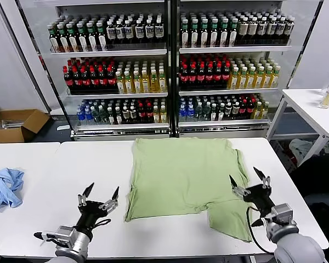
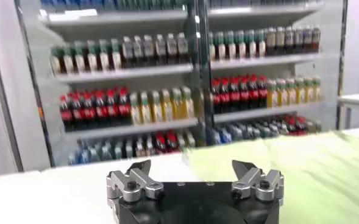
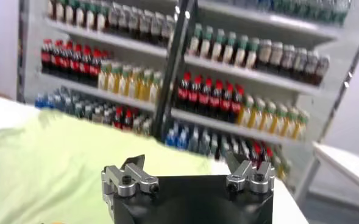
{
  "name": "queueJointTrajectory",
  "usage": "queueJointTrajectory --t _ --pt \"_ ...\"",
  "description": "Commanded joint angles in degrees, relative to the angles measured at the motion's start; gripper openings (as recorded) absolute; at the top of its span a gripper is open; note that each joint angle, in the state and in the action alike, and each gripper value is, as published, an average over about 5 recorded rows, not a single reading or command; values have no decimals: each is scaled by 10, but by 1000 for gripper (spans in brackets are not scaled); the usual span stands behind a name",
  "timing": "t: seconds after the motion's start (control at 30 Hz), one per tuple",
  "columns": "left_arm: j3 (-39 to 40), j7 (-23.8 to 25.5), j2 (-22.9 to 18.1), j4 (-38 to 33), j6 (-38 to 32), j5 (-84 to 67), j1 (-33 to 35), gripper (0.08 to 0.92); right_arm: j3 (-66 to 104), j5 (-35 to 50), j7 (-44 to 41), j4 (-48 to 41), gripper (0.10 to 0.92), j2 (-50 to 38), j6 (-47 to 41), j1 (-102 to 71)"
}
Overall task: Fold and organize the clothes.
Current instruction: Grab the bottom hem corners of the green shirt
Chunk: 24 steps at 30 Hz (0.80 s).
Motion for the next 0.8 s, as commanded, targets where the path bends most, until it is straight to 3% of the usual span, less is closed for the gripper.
queueJointTrajectory --t 0.03,0.57,0.8 --pt "95 -52 19 8 123 -38 -13 823 27 51 24 12 823 -1 -43 -75" --pt "115 -126 7 101 118 -48 -63 822 -28 55 -6 -20 823 28 -1 -55" --pt "106 -136 4 100 114 -56 -64 812 -47 55 5 -21 822 28 -12 -56"
